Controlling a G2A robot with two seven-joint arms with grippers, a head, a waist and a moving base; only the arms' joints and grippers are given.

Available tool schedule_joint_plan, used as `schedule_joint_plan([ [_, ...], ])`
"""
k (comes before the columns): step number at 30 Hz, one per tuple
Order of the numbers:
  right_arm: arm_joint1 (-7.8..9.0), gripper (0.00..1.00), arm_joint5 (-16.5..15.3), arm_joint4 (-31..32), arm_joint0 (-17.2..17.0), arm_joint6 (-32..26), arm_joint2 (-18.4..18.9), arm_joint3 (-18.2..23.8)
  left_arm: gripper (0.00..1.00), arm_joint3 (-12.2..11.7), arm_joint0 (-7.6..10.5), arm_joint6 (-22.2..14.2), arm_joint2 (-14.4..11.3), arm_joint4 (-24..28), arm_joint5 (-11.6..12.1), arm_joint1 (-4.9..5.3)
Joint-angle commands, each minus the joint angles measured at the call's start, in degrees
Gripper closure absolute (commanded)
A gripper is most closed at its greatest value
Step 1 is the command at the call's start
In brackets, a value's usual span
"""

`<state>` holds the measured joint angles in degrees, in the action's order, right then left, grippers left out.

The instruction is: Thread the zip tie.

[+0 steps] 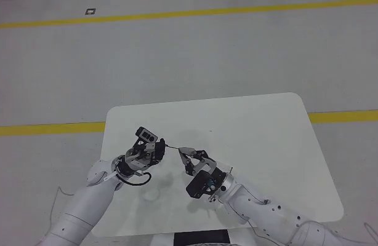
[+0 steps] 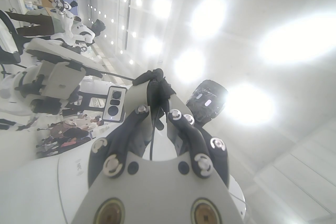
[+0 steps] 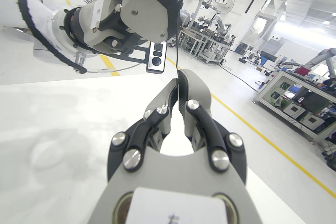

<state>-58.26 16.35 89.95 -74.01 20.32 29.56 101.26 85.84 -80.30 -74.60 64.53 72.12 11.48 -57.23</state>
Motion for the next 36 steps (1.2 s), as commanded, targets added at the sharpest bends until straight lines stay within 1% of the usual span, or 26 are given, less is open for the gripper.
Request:
schedule_joint_plan([
  [1,-0.05,1.00,-0.10,0.00,-0.11,-0.04,0.06,-0.11,1.00,0.00,0.00,0.00,0.00,0.00,0.00,0.00],
  [17,-0.59,1.00,-0.98,0.00,-0.60,-0.60,0.17,-1.38,1.00,0.00,0.00,0.00,0.00,0.00,0.00,0.00],
  [36,-1.03,1.00,-1.17,0.00,-1.17,-0.67,0.37,-2.91,1.00,0.00,0.00,0.00,0.00,0.00,0.00,0.00],
])
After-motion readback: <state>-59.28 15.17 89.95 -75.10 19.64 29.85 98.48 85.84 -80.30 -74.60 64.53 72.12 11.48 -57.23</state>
